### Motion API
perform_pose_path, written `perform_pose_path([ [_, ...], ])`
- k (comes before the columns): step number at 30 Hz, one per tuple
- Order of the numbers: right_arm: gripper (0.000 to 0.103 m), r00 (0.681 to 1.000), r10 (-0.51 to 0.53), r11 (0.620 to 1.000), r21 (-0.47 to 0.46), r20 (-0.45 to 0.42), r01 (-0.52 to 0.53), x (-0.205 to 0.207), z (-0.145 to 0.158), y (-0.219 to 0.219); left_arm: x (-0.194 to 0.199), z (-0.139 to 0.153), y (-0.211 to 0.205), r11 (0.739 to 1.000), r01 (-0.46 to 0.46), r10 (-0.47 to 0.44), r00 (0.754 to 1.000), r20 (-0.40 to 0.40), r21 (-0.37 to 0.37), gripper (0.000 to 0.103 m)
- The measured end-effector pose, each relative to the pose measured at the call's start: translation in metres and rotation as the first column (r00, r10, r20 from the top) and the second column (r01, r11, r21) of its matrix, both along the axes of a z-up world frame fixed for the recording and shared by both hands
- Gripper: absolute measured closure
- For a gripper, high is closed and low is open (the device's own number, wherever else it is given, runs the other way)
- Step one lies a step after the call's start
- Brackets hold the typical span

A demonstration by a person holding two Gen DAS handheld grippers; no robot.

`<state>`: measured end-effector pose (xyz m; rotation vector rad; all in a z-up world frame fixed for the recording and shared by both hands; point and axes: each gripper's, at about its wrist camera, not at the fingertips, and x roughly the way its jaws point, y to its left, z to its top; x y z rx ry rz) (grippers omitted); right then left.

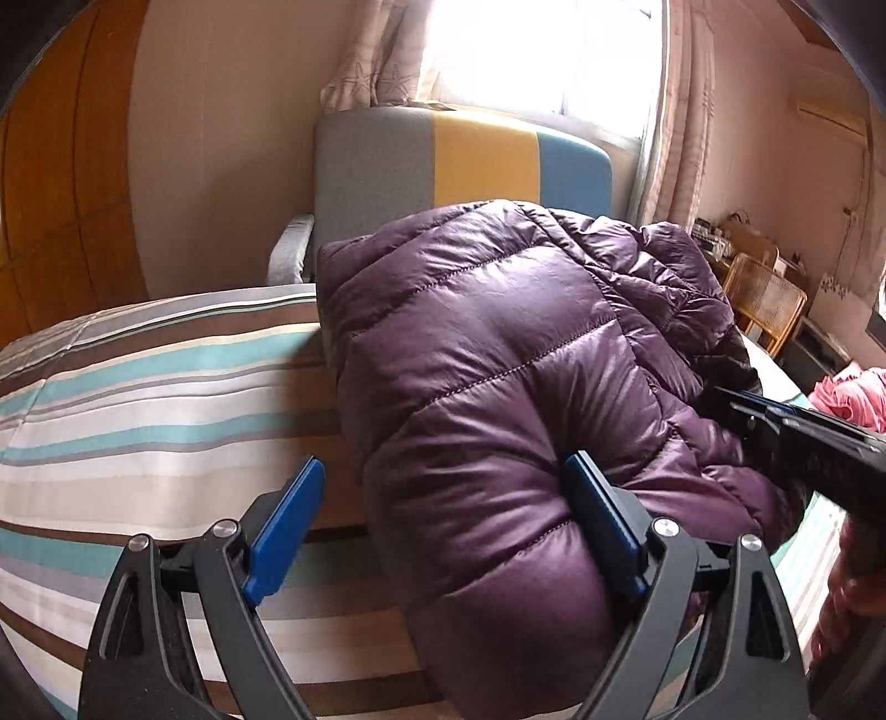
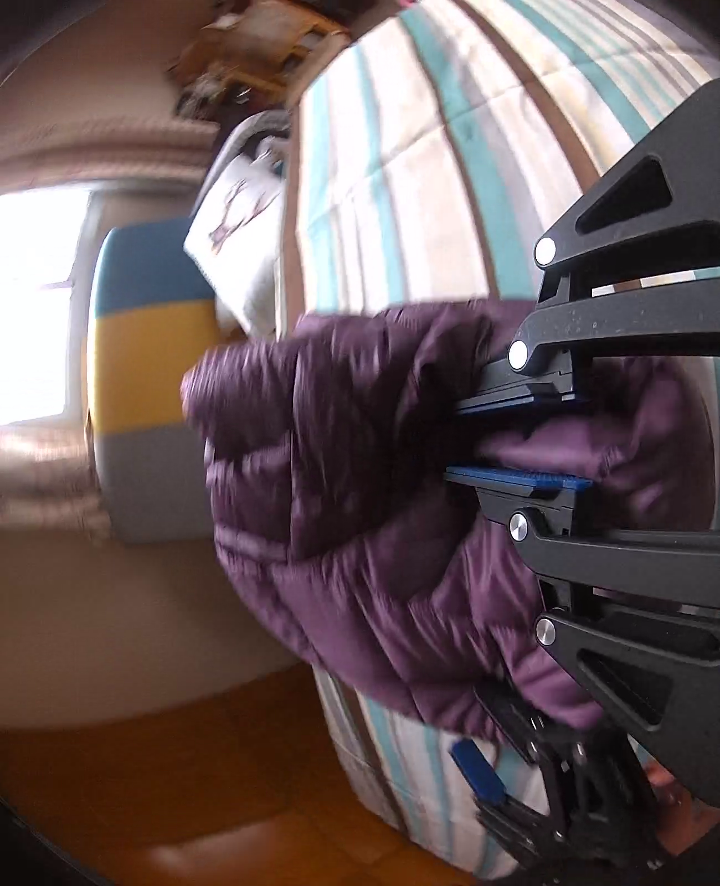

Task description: Fold large clothes

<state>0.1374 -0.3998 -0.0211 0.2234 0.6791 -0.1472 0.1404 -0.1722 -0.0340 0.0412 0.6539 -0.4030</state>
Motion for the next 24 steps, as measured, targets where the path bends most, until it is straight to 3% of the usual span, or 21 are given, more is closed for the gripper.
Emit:
perform_pose_path([
  [6,0.085,0.999,-0.036,0.994,0.106,-0.003,0.036,0.001,-0.043,-0.021,-0.001,-0.009,-0.008,0.999,0.041,-0.041,0.999,-0.03,0.008,0.015],
  [9,0.085,0.999,-0.048,0.985,0.165,0.001,0.047,-0.002,-0.051,-0.023,-0.004,-0.001,-0.007,0.998,0.052,-0.053,0.998,-0.039,-0.023,0.016],
  [12,0.085,0.999,-0.044,0.985,0.168,0.007,0.042,-0.003,-0.048,-0.024,-0.007,0.015,-0.007,0.997,0.046,-0.045,0.998,0.033,-0.058,0.015],
  [14,0.085,0.999,-0.038,0.987,0.156,0.014,0.035,-0.005,-0.046,-0.024,0.0,0.023,-0.016,1.0,0.03,-0.029,0.997,0.076,-0.009,0.015],
  [18,0.085,0.999,-0.019,0.992,0.128,0.036,0.014,-0.018,-0.026,-0.024,0.026,0.007,-0.041,0.988,0.055,-0.06,0.998,0.029,0.145,0.014],
  [21,0.085,0.99,-0.032,0.987,0.16,0.136,0.01,-0.032,0.004,-0.026,0.026,0.004,-0.037,0.991,0.049,-0.053,0.998,0.028,0.123,0.014],
  [24,0.085,0.979,-0.025,0.994,0.111,0.2,0.003,-0.023,0.04,-0.019,0.024,0.001,-0.036,0.994,0.034,-0.037,0.999,0.029,0.103,0.014],
])
